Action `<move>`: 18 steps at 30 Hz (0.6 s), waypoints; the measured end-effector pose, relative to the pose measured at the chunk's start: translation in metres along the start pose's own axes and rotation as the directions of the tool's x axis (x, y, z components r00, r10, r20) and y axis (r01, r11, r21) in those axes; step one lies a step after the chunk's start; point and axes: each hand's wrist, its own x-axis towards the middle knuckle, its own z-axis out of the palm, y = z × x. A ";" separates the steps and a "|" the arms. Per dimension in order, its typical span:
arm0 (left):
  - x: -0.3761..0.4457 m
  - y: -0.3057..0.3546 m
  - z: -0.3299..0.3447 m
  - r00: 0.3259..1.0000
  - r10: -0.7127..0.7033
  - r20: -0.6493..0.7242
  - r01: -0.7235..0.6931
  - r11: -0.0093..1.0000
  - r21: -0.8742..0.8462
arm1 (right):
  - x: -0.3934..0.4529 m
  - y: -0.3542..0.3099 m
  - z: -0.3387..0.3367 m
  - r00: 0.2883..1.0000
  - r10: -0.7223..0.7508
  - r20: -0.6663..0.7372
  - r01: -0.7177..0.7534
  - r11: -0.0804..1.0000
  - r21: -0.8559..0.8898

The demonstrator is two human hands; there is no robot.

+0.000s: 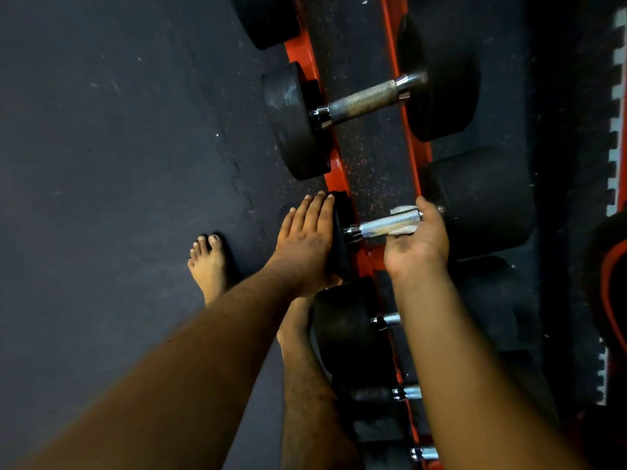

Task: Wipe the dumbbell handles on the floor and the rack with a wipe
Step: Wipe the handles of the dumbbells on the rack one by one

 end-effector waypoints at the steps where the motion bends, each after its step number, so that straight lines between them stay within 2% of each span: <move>1: 0.000 0.000 0.000 1.000 0.001 -0.001 -0.001 1.000 -0.001 | -0.003 0.002 -0.001 1.000 -0.006 -0.022 0.007 1.000 0.010; 6: 0.000 0.002 -0.002 1.000 -0.003 -0.002 0.003 1.000 0.005 | -0.001 -0.007 0.004 0.998 0.024 0.063 -0.023 1.000 -0.009; 11: -0.001 0.001 -0.001 1.000 0.001 -0.001 -0.001 1.000 0.003 | -0.009 0.008 -0.002 0.999 0.018 0.028 -0.018 1.000 -0.002; 15: -0.001 0.003 -0.004 1.000 0.002 0.008 -0.002 1.000 0.000 | -0.001 0.003 -0.005 0.995 0.031 0.100 -0.025 0.998 -0.061; 18: -0.001 0.003 -0.006 1.000 0.001 0.022 -0.001 1.000 -0.004 | 0.000 0.010 -0.006 0.997 0.018 0.071 -0.016 1.000 -0.024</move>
